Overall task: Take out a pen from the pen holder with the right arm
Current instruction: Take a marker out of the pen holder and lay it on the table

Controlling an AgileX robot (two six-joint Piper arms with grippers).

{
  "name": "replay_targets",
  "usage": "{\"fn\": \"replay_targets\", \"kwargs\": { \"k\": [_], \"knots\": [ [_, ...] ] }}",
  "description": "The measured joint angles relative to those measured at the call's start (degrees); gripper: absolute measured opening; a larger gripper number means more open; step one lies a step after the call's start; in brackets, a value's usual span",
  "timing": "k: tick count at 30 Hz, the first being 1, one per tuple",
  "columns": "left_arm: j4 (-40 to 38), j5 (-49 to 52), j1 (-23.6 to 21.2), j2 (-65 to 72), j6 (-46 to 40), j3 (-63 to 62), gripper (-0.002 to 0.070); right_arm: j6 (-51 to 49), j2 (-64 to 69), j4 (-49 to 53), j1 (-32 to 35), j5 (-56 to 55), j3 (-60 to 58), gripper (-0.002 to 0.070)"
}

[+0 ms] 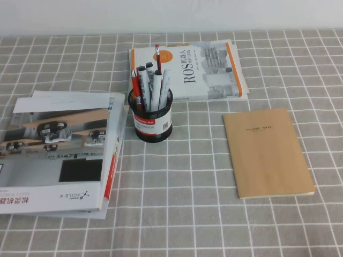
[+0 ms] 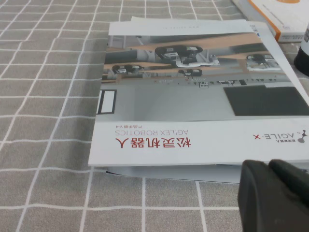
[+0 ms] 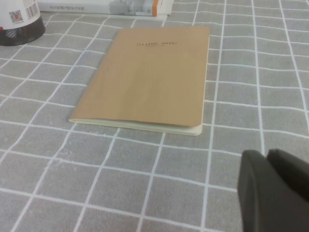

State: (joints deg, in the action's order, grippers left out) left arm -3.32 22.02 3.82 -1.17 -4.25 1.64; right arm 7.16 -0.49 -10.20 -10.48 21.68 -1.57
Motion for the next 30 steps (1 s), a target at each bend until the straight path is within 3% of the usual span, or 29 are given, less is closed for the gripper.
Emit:
{"fn": "replay_targets", "kwargs": {
  "k": [30],
  "knots": [
    [0.0,0.0,0.0,0.0,0.0,0.0,-0.0005,0.0,0.0,1.7,0.0,0.0,0.0,-0.0013]
  ]
}}
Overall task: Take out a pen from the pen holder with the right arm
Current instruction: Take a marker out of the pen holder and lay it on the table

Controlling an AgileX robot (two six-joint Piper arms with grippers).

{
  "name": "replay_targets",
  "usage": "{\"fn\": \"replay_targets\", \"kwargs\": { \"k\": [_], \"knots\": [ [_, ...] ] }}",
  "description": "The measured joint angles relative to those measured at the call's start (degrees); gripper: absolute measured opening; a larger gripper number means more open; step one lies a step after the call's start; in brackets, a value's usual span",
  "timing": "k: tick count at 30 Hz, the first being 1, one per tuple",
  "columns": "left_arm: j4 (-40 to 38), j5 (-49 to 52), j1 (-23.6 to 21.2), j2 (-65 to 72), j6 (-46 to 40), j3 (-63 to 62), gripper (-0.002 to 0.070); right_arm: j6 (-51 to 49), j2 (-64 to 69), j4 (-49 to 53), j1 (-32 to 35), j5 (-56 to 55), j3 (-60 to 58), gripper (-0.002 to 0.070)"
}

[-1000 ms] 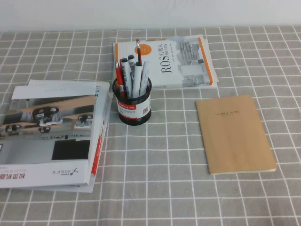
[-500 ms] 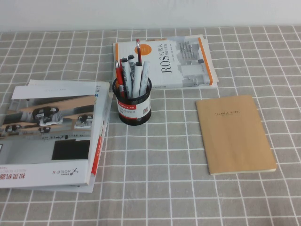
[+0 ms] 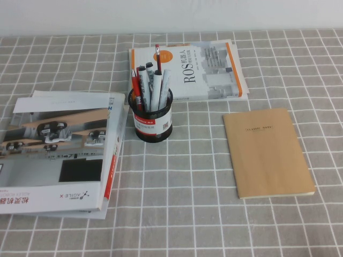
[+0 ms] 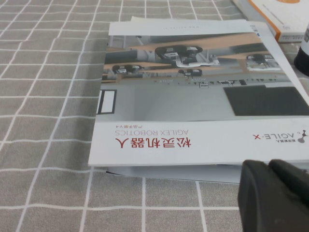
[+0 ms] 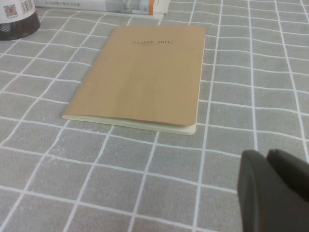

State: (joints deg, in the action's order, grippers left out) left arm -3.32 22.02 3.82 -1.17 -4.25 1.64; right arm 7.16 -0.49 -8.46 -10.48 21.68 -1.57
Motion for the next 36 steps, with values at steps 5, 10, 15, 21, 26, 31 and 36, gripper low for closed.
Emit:
{"fn": "replay_targets", "kwargs": {
  "k": [5,10,15,21,26,31,36],
  "knots": [
    [0.0,0.0,0.0,0.0,0.0,0.0,-0.0005,0.0,0.0,0.0,0.0,0.0,0.0,-0.0013],
    [0.0,0.0,0.0,0.0,0.0,0.0,-0.0005,0.0,0.0,-2.6,0.0,-1.3,0.0,-0.0013],
    [0.0,0.0,0.0,0.0,0.0,0.0,-0.0005,0.0,0.0,-7.7,0.0,-5.1,0.0,-0.0013],
    [0.0,0.0,0.0,0.0,0.0,0.0,-0.0005,0.0,0.0,-19.0,0.0,-12.5,0.0,-0.0013],
    [0.0,0.0,0.0,0.0,0.0,0.0,-0.0005,0.0,0.0,-28.7,0.0,-16.3,0.0,-0.0013],
    [0.0,0.0,0.0,0.0,0.0,0.0,-0.0005,0.0,0.0,-31.6,0.0,-18.0,0.0,-0.0013],
    [0.0,0.0,0.0,0.0,0.0,0.0,-0.0005,0.0,0.0,-32.9,0.0,-18.9,0.0,-0.0013]
  ]
}}
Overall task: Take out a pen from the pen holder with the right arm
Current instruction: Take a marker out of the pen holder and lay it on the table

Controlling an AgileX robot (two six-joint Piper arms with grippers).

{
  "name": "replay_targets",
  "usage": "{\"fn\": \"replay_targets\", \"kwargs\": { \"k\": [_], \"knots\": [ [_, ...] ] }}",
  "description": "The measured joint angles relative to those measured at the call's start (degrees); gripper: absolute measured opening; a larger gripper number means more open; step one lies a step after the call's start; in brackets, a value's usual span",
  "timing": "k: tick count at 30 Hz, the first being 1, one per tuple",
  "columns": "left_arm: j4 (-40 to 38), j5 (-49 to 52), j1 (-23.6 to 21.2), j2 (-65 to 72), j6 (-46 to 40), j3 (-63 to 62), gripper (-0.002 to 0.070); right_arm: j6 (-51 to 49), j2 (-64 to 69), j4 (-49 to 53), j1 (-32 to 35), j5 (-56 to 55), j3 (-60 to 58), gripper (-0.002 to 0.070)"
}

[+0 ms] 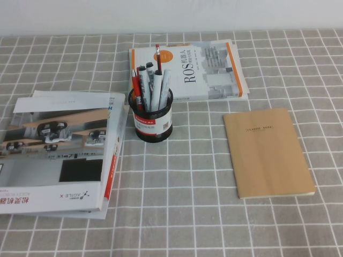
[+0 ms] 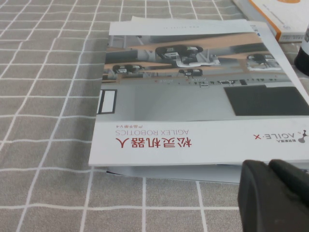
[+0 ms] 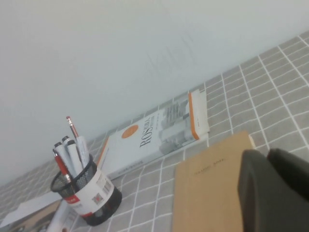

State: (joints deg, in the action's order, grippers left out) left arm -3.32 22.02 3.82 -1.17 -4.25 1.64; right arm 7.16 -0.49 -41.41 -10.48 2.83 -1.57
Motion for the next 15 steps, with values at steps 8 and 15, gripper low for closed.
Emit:
{"fn": "replay_targets", "kwargs": {
  "k": [8,15],
  "knots": [
    [0.0,0.0,0.0,0.0,0.0,0.0,-0.0005,0.0,7.2,-1.9,0.0,7.4,3.0,-0.0013],
    [0.0,0.0,0.0,0.0,0.0,0.0,-0.0005,3.0,24.7,0.0,0.0,18.6,15.4,-0.0012]
  ]
}}
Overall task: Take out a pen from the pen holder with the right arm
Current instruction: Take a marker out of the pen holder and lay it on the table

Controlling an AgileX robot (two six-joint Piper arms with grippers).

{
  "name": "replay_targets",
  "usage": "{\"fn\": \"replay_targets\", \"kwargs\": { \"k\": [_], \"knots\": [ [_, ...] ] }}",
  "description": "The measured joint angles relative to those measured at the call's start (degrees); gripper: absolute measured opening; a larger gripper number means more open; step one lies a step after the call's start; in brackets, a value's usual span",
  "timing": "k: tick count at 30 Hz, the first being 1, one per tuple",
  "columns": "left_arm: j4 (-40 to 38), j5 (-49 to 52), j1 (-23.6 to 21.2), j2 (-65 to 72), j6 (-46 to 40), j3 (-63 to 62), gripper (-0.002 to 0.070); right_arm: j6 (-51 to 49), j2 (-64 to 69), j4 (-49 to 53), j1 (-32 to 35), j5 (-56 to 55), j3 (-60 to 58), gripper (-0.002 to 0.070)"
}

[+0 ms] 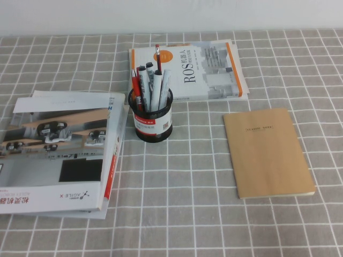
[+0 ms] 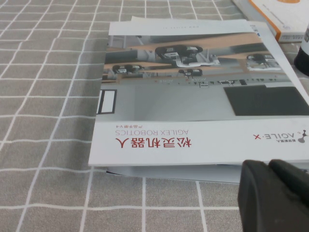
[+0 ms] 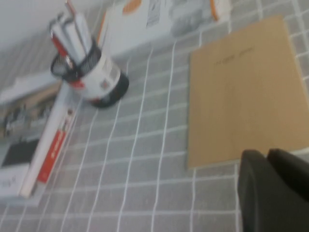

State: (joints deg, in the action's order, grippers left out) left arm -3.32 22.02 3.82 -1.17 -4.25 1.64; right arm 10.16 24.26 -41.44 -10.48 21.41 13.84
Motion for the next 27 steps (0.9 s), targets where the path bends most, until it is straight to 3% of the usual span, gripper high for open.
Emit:
{"fn": "replay_targets", "kwargs": {
  "k": [8,16,27],
  "knots": [
    [0.0,0.0,0.0,0.0,0.0,0.0,-0.0005,6.9,20.4,2.1,0.0,10.6,14.4,-0.0013],
    [0.0,0.0,0.0,0.0,0.0,0.0,-0.0005,11.6,34.0,3.3,-0.5,14.3,23.6,-0.0012],
    [0.0,0.0,0.0,0.0,0.0,0.0,-0.0005,11.7,46.8,4.6,-17.5,9.8,31.8,-0.0012]
  ]
}}
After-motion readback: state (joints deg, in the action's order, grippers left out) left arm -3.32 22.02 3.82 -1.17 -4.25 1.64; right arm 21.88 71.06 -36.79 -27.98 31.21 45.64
